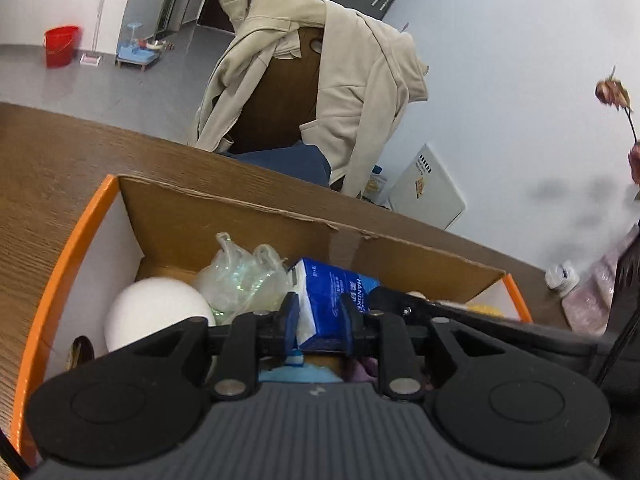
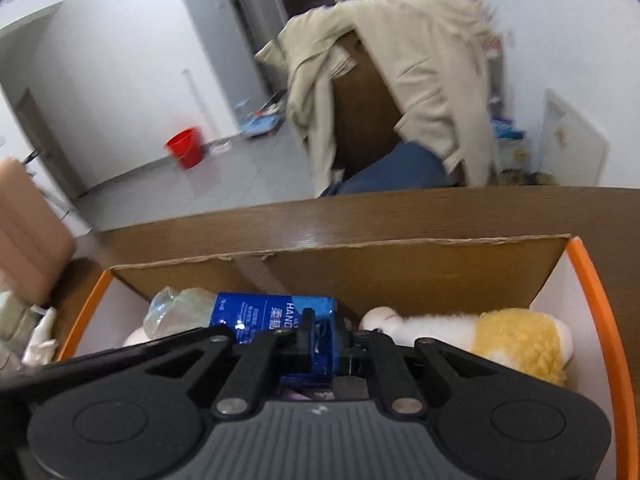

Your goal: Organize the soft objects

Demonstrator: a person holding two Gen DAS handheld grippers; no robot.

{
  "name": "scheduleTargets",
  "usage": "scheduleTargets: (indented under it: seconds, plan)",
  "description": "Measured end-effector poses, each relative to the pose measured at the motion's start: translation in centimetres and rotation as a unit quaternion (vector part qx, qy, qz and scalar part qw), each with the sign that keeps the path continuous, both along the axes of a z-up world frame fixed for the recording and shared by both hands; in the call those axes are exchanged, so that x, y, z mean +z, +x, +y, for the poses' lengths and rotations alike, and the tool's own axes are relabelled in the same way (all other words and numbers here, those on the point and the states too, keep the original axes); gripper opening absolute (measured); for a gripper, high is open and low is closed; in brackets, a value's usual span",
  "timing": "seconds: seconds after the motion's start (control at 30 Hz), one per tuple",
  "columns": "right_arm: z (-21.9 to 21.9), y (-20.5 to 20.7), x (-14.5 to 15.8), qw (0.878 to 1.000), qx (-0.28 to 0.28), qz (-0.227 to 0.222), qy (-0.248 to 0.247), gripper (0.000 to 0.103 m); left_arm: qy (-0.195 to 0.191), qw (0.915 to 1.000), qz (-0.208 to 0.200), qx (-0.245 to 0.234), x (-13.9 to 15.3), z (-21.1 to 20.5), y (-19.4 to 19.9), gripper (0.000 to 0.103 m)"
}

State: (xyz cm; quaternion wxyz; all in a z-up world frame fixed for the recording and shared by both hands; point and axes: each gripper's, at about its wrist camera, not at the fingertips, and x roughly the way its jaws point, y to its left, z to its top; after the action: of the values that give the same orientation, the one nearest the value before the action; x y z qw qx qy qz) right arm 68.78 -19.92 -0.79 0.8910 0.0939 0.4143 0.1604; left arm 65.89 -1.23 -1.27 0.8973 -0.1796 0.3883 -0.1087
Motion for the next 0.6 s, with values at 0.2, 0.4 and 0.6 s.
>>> scheduleTargets:
  seconds: [0.2, 0.4, 0.6]
  plan:
    - [-0.2, -0.9, 1.4, 1.0, -0.004, -0.001, 0.002, 0.019, 0.042, 0.999, -0.012, -0.013, 1.9, -0.9, -1.5, 0.04]
    - [-0.8, -5.6, 7.3, 0.999, 0.008, -0.038, -0.027, 0.022, 0.075, 0.9952, -0.046, -0.043, 7.4, -0.1, -6.0, 0.047]
    - [-4.6, -12.0, 14.0, 0.996, -0.014, -0.072, -0.054, 0.035, 0.126, 0.988, -0.086, -0.026, 13.3, 2.7, -13.6, 0.06]
